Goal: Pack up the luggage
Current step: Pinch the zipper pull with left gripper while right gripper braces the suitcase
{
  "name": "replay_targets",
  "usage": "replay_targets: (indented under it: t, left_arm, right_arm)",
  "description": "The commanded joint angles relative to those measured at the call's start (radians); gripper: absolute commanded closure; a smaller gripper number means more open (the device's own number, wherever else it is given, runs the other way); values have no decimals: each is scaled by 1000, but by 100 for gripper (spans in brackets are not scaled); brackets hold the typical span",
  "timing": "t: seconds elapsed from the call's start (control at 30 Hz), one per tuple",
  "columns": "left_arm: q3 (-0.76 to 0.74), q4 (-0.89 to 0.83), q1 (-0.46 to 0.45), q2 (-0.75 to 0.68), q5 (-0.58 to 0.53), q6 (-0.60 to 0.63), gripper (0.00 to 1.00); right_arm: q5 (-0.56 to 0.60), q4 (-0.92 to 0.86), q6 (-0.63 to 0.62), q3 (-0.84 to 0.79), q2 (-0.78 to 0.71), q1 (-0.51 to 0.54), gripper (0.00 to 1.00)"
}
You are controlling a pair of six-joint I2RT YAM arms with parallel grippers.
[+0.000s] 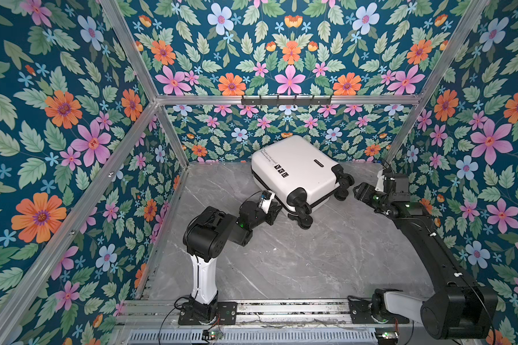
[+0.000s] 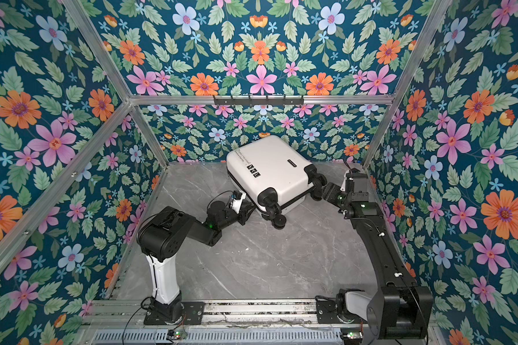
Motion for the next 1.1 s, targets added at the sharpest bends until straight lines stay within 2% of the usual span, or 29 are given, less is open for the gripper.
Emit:
replay_targets:
  t: [0.0, 0.2, 0.23, 0.33, 0.5, 0.67, 0.8, 1.07]
  left_arm:
    - [10, -20, -5, -5, -11, 19, 68]
    - [26, -44, -6, -1, -5, 22, 74]
    - [29, -48, -6, 0, -4, 21, 79]
    - [38, -51, -8, 1, -7, 12, 84]
    - [45, -57, -12, -2, -5, 9, 100]
    - [19, -52, -17, -36, -14, 27, 100]
    - [-7, -71, -23, -94, -28, 64, 100]
    - [-16, -175, -37, -162, -42, 110, 100]
  right_arm:
    - [-2, 9, 9, -4, -6, 1, 23]
    - [-2, 6, 9, -10, -16, 2, 23]
    - [-2, 5, 9, -9, -17, 1, 23]
    - [-2, 0, 7, -13, -21, 1, 23]
    - [-2, -12, 5, -11, -19, 2, 23]
    - [-60, -101, -35, 55, 38, 9, 27]
    - [-48, -163, -113, 113, 88, 138, 27]
    - [-227, -184, -103, 183, 196, 318, 22]
